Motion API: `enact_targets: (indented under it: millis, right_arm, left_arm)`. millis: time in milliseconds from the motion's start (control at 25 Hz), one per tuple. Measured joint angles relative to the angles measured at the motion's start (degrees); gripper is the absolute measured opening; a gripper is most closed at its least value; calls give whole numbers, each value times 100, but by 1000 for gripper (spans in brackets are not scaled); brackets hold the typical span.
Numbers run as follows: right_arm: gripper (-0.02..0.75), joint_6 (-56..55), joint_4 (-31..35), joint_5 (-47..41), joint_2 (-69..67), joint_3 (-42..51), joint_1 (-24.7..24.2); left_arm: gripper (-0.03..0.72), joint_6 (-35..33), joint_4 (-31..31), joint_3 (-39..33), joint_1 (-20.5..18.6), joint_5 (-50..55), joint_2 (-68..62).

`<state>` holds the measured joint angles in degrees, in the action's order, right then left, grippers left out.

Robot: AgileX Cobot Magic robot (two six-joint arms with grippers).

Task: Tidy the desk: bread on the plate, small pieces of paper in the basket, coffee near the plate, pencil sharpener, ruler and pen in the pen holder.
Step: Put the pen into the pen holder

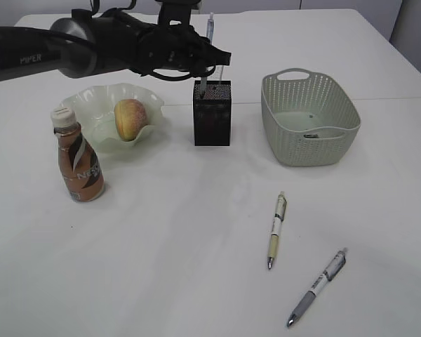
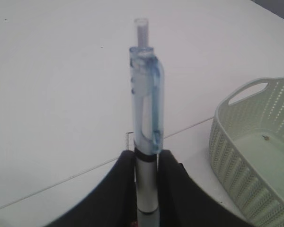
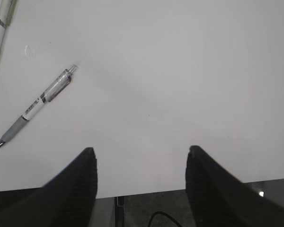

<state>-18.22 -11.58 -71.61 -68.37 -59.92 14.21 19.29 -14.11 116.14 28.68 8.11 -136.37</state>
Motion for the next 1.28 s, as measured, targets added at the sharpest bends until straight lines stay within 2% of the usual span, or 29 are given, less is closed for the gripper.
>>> enact_targets:
  millis: [480, 1000, 1280]
  right_arm:
    - [467, 0, 0, 0, 0, 0, 0]
    - [467, 0, 0, 3, 0, 0, 0]
    - [467, 0, 0, 3, 0, 0, 0]
  left_arm:
    - [160, 0, 0, 0, 0, 69, 0]
    - [166, -71, 298, 0, 11, 2033, 688]
    - [167, -1016, 1619, 0, 22, 3256, 1237]
